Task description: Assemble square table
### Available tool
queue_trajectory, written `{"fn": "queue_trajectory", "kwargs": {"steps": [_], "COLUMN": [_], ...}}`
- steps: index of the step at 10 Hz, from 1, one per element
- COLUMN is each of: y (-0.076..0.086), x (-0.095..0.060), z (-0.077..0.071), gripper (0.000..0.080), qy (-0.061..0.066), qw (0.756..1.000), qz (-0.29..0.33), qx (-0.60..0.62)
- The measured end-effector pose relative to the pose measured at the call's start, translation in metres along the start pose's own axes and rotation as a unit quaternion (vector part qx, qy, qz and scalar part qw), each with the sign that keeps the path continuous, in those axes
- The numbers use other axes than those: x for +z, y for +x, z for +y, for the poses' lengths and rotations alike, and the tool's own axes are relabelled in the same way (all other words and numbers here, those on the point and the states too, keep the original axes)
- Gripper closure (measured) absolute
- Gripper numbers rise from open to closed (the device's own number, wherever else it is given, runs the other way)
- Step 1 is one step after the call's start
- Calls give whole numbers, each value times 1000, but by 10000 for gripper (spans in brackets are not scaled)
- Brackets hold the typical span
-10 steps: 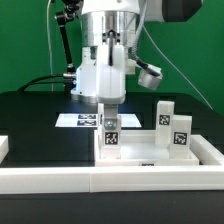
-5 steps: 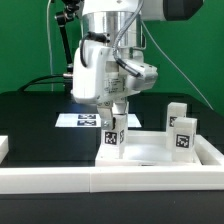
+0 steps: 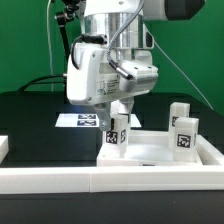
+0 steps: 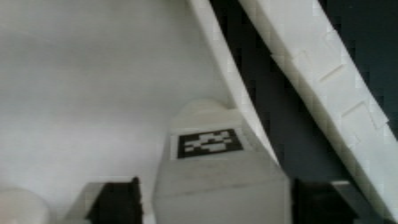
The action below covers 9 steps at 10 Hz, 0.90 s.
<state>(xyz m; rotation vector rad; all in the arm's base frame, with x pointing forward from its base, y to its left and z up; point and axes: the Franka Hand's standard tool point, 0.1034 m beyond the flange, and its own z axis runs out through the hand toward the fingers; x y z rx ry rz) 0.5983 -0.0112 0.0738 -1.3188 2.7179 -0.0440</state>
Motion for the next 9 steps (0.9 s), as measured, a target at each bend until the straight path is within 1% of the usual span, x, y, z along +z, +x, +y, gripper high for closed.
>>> {"fn": "queue_trajectory", "kwargs": {"steps": [1, 2, 3, 5, 7, 8, 9], "y": [0, -1, -4, -12, -21, -29, -29], "x": [0, 0, -3, -14, -30, -39, -39], "z": [0, 0, 1, 2, 7, 9, 9], "gripper": [208, 208, 161, 151, 151, 151, 151], "qy": [0, 0, 1, 4, 7, 6, 7], "qw": [1000, 1000, 999, 998, 997, 996, 996], "qz": [0, 0, -3, -13, -26, -35, -35], "qx": [-11, -15, -36, -69, -75, -77, -80]}}
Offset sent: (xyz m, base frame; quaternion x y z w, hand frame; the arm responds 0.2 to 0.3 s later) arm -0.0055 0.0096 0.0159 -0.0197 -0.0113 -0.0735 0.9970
